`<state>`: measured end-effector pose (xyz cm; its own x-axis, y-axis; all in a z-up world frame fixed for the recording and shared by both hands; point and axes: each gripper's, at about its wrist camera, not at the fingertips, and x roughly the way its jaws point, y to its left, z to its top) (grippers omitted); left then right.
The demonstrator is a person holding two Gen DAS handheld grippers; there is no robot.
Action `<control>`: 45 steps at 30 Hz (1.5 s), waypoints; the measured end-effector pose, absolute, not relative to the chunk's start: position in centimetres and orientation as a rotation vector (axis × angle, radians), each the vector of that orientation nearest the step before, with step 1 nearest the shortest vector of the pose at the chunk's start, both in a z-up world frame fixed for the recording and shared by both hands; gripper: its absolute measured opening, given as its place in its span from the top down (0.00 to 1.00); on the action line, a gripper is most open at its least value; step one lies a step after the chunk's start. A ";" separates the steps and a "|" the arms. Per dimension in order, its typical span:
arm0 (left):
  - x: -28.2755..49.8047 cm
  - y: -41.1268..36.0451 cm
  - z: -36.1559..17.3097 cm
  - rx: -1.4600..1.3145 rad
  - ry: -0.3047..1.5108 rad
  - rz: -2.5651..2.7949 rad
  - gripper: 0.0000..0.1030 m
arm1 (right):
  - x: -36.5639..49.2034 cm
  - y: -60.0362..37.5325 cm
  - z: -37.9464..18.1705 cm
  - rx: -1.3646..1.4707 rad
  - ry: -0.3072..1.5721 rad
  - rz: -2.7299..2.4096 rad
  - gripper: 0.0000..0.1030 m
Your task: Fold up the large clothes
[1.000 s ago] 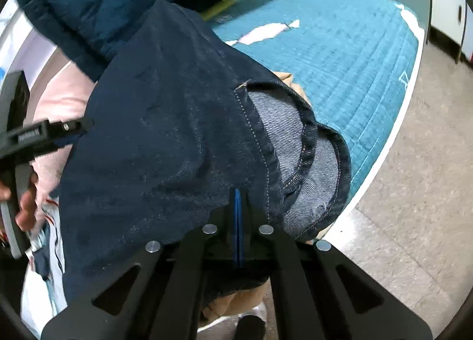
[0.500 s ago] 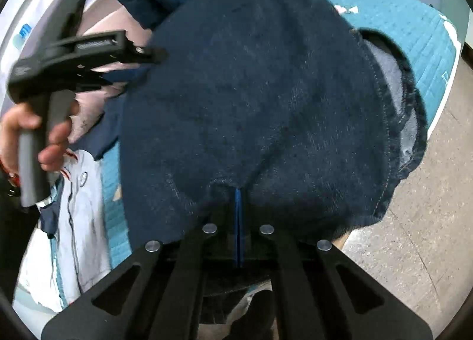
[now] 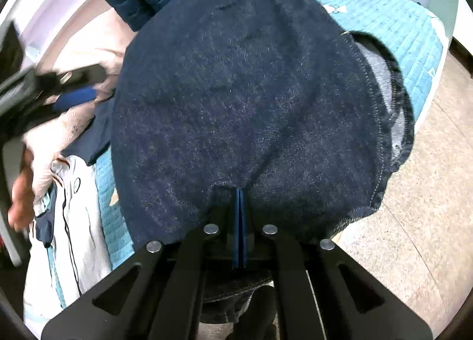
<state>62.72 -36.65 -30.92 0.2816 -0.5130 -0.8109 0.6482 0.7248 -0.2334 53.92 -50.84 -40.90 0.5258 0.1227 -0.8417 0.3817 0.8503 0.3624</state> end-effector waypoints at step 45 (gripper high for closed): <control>22.2 -5.0 -11.1 0.069 0.471 -0.180 0.05 | 28.4 -22.0 -13.2 0.088 0.531 -0.015 0.09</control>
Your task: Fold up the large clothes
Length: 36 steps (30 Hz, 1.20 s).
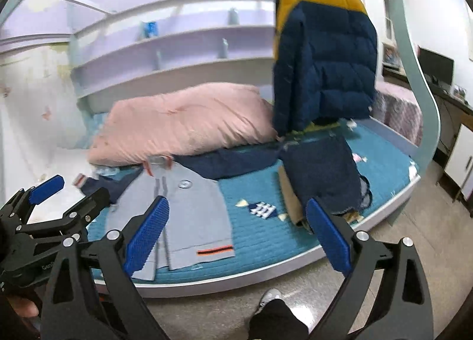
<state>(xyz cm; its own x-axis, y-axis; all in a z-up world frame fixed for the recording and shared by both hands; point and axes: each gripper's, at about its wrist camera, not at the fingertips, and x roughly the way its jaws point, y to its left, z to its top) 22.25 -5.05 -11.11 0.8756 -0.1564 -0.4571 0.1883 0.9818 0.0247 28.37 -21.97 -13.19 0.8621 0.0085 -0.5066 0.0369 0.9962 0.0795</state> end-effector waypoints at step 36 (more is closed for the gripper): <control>6.3 0.1 -2.0 0.044 0.211 -0.052 0.04 | 14.7 -17.0 -5.3 0.006 0.258 0.070 0.07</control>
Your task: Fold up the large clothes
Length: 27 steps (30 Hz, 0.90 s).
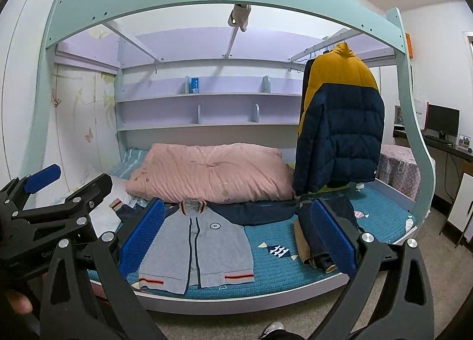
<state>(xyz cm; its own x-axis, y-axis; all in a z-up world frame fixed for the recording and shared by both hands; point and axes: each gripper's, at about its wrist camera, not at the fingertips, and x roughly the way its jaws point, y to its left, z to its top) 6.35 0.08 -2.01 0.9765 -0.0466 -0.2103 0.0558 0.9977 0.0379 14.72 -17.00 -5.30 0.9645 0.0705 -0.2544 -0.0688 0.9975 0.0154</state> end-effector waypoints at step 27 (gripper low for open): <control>6.8 -0.2 -1.5 0.050 0.212 -0.042 0.04 | 14.7 -17.2 -5.3 0.008 0.258 0.071 0.07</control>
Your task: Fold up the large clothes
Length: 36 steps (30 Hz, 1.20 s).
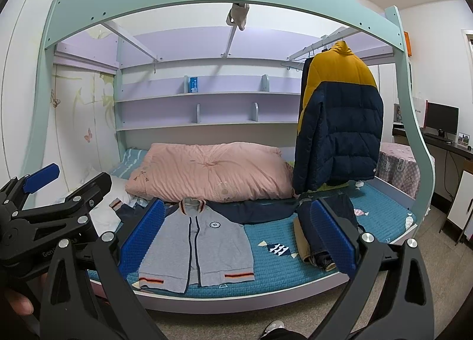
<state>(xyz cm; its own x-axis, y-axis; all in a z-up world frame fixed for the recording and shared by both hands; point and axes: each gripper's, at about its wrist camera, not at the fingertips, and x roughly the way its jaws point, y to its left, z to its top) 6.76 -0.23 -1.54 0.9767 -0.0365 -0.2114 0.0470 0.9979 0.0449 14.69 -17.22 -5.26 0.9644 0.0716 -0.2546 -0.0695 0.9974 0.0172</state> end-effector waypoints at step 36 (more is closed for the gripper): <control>6.3 -0.8 -2.5 0.062 0.190 -0.032 0.04 | 14.6 -17.3 -5.3 0.013 0.260 0.069 0.07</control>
